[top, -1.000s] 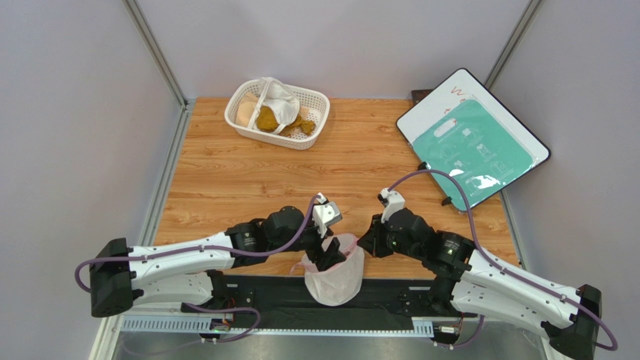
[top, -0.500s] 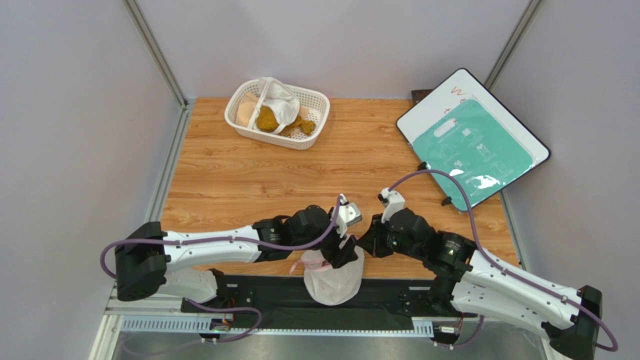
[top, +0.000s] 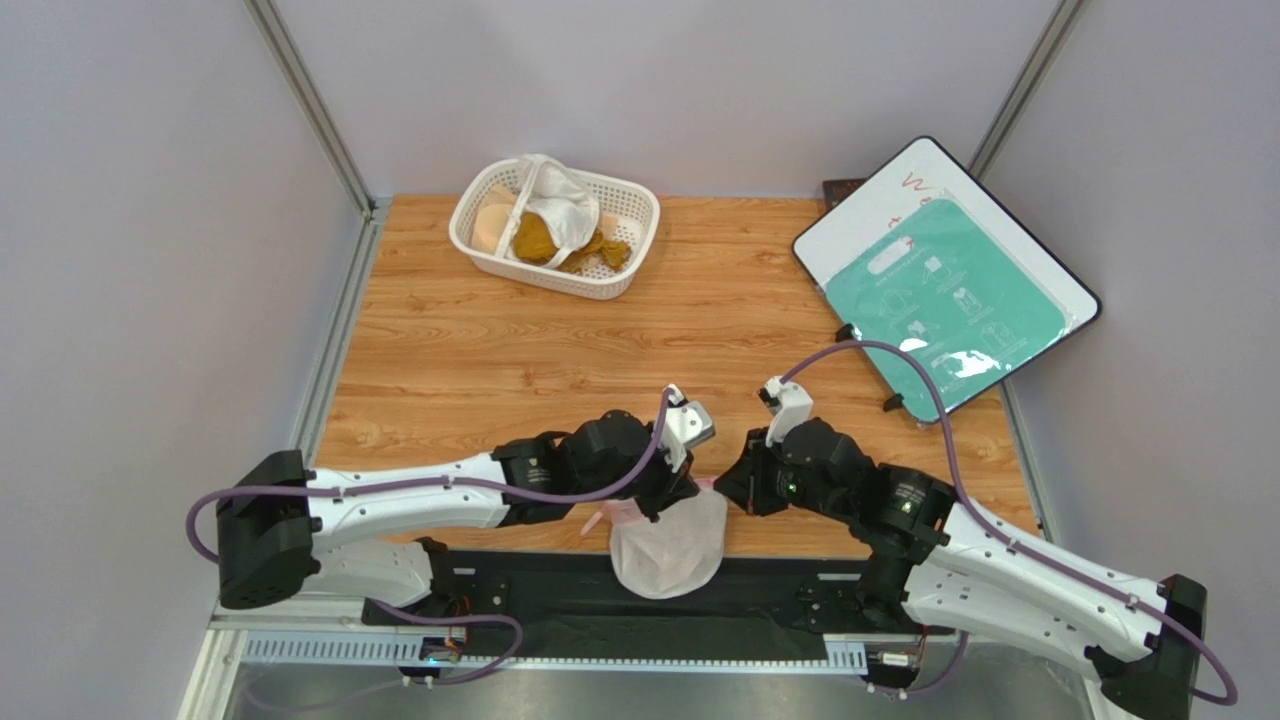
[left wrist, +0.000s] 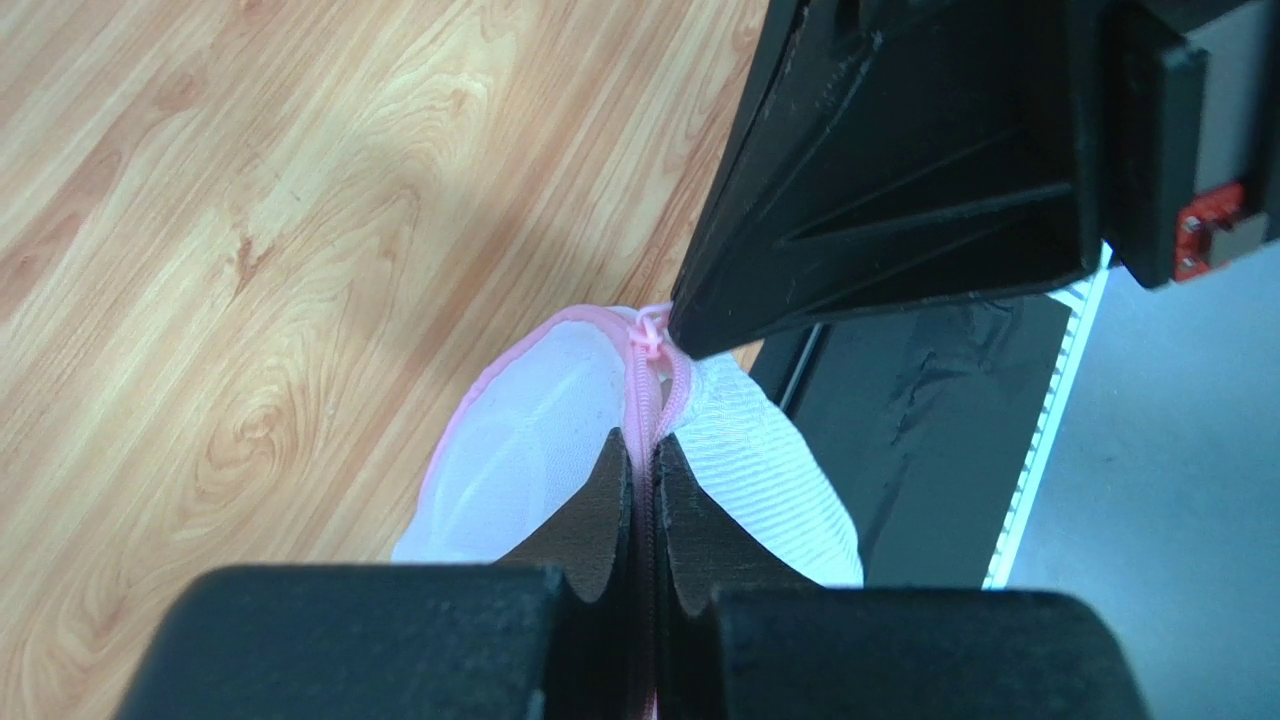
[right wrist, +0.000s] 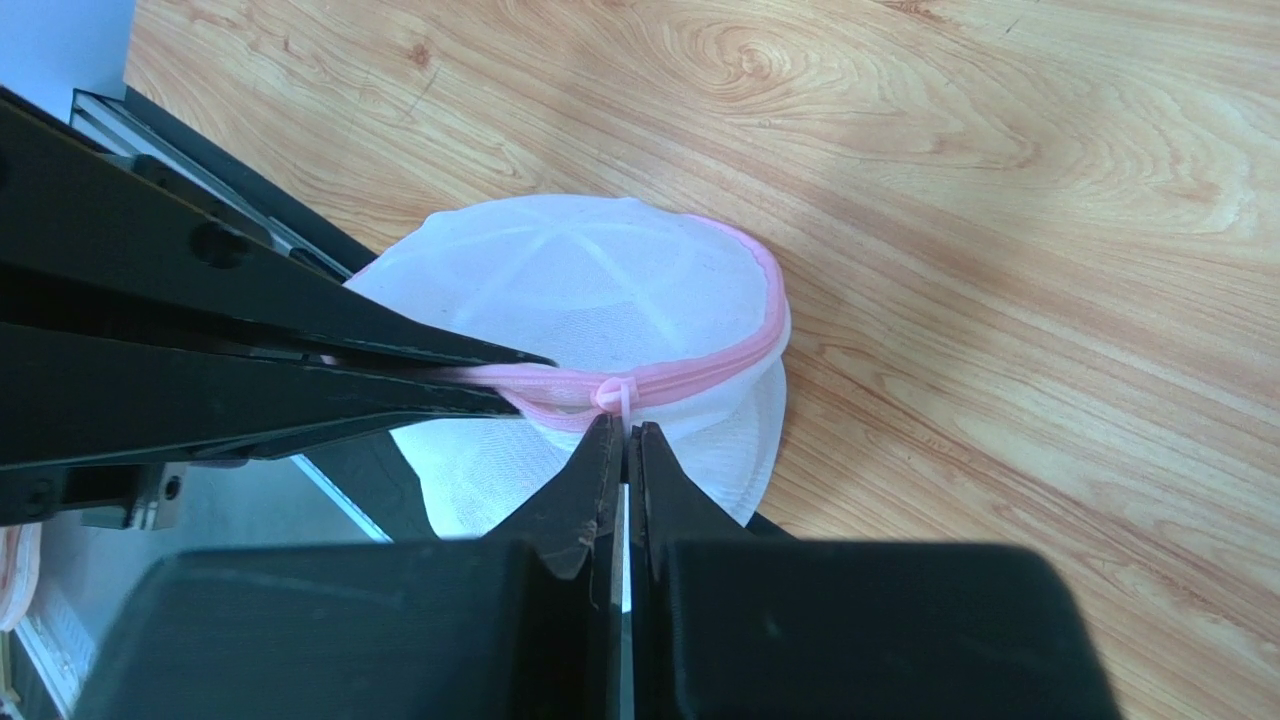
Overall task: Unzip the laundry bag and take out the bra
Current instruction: Unzip the laundry bag at the center of the board.
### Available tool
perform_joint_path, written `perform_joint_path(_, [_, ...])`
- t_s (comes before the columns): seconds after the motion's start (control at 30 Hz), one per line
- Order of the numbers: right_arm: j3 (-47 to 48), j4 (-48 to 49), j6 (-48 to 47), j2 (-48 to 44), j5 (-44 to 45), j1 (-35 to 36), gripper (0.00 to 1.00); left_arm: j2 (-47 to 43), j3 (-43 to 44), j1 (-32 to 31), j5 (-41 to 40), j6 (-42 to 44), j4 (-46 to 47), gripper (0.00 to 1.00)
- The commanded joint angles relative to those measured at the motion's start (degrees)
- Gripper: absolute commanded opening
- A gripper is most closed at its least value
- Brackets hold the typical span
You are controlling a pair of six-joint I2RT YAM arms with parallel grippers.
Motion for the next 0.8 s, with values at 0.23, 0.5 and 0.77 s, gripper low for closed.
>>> perform_joint_path(0.23, [-2.4, 2.7, -0.5, -0.8, -0.6, -4.4, 0.0, -10.7, -5.8, -0.4, 0.6, 2.0, -0.2, 0.0])
perform_joint_path(0.5, [-0.9, 2.2, -0.6, -1.4, -1.8, -4.8, 0.0, -11.6, -6.0, -0.4, 0.1, 2.4, -1.7, 0.24])
perform_joint_path(0.77, [-0.3, 2.6, -0.4, -1.7, -4.5, -4.6, 0.0, -13.8, -3.2, -0.4, 0.8, 1.5, -1.4, 1.0])
